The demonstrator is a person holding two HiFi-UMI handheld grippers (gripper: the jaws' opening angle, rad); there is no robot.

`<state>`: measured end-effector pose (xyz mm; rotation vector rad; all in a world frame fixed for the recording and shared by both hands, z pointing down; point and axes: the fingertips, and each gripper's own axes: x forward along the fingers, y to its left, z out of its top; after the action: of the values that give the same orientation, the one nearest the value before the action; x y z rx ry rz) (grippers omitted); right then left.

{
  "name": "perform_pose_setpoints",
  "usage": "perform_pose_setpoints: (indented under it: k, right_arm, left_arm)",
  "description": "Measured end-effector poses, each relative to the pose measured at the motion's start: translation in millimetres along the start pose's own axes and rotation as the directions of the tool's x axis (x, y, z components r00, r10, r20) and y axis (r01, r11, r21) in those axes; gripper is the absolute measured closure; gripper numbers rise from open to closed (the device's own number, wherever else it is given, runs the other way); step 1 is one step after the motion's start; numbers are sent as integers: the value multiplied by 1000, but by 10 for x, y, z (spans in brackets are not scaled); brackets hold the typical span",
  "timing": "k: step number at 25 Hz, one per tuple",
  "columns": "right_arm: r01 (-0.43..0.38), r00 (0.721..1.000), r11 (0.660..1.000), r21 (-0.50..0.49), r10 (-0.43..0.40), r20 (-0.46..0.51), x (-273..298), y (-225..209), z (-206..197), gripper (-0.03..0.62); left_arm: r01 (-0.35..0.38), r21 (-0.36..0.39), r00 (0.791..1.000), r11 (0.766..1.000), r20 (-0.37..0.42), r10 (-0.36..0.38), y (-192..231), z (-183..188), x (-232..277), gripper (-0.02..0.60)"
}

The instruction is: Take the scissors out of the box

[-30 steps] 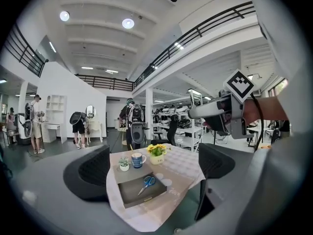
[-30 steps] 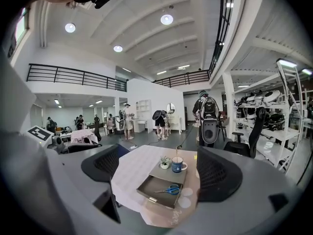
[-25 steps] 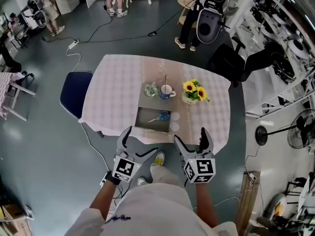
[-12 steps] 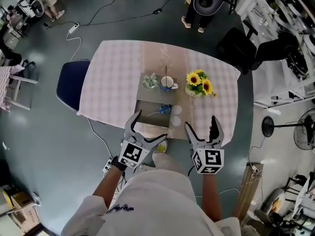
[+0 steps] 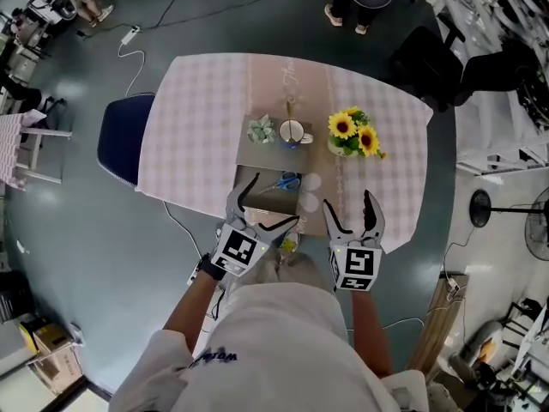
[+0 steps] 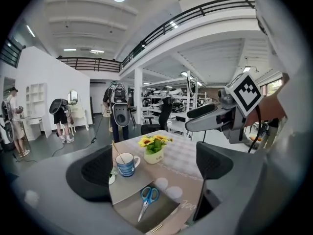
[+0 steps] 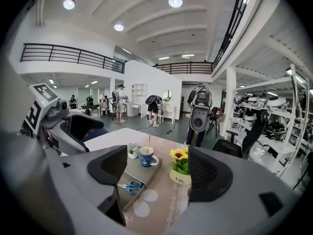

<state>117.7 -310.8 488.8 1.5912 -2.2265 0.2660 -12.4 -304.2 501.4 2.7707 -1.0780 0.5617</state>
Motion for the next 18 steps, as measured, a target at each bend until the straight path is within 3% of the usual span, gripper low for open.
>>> perform_pose_setpoints:
  k: [3, 13, 18]
  right_arm:
    - [-4, 1000, 1000, 13, 4, -25, 85, 10, -95, 229]
    - [21, 998, 1000, 7, -21, -53, 249, -77, -206, 284]
    - [23, 997, 1000, 19, -21, -75, 378, -70, -359, 301]
  left_arm:
    - [34, -16, 999, 999, -27, -35, 10, -174, 115, 49]
    - [-48, 10, 996, 999, -75, 49, 279, -494, 357, 92]
    - [-26, 49, 996, 998, -89, 30, 327, -643, 548, 126]
